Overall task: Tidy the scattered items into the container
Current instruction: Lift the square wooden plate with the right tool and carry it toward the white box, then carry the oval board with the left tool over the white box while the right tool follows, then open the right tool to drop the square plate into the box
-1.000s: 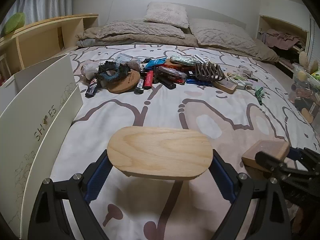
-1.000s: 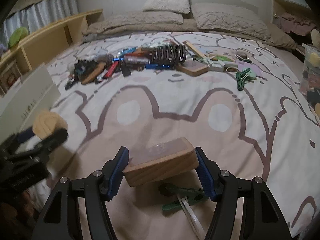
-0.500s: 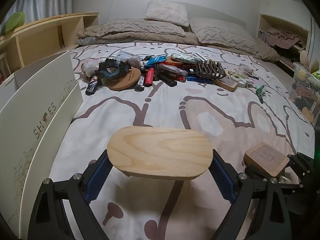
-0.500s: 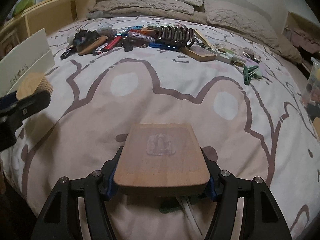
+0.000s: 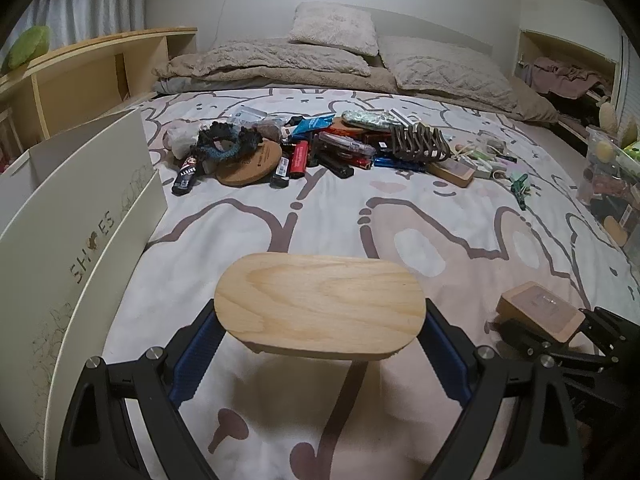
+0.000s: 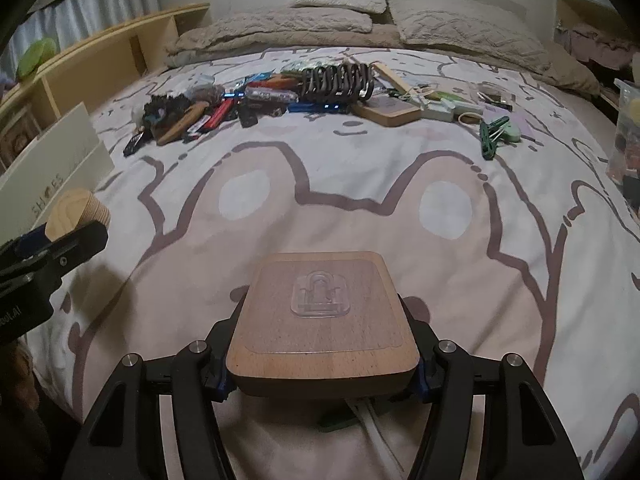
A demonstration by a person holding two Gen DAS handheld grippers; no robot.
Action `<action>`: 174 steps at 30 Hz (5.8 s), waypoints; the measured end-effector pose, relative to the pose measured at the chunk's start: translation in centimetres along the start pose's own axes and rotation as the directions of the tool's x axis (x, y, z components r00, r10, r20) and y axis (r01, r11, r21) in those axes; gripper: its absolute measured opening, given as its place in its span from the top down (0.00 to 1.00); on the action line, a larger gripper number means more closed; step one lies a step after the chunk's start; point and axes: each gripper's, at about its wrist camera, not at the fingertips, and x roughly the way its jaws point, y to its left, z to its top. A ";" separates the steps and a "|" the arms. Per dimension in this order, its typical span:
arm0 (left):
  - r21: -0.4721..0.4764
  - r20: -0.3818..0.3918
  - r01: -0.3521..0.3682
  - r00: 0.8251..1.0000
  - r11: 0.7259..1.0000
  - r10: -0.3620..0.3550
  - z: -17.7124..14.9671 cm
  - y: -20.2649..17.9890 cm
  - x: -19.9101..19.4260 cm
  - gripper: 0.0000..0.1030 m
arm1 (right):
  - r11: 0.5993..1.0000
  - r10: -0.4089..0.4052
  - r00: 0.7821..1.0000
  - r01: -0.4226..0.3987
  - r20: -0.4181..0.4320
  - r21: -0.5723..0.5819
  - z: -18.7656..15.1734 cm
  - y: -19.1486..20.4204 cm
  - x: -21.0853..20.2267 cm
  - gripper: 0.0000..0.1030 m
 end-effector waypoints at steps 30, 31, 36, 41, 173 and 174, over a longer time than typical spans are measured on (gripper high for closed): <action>-0.035 0.193 0.049 0.980 0.998 -0.041 3.7 1.2 -6.7 0.09 | 0.999 0.007 0.950 0.007 0.313 -0.043 4.7 1.8 -10.0 0.37; -0.034 0.200 0.048 0.979 0.998 -0.041 3.8 1.3 -7.0 0.09 | 0.999 0.007 0.947 0.008 0.322 -0.045 4.9 1.9 -10.3 0.37; -0.036 0.225 0.046 0.974 0.998 -0.037 4.6 1.7 -8.1 0.09 | 0.999 0.014 0.934 0.003 0.356 -0.047 5.5 2.1 -11.4 0.37; -0.045 0.258 0.049 0.965 0.998 -0.035 5.3 2.5 -9.3 0.09 | 0.999 0.029 0.919 -0.011 0.392 -0.050 6.1 2.4 -12.6 0.37; -0.294 0.036 -0.307 0.943 0.905 0.332 1.3 30.7 -11.4 0.09 | 0.591 0.591 0.725 -0.688 -0.353 -0.421 9.0 32.9 -4.6 0.16; -0.279 0.028 -0.299 0.947 0.913 0.319 1.3 30.6 -11.4 0.09 | 0.592 0.592 0.725 -0.687 -0.352 -0.420 9.0 32.9 -4.6 0.16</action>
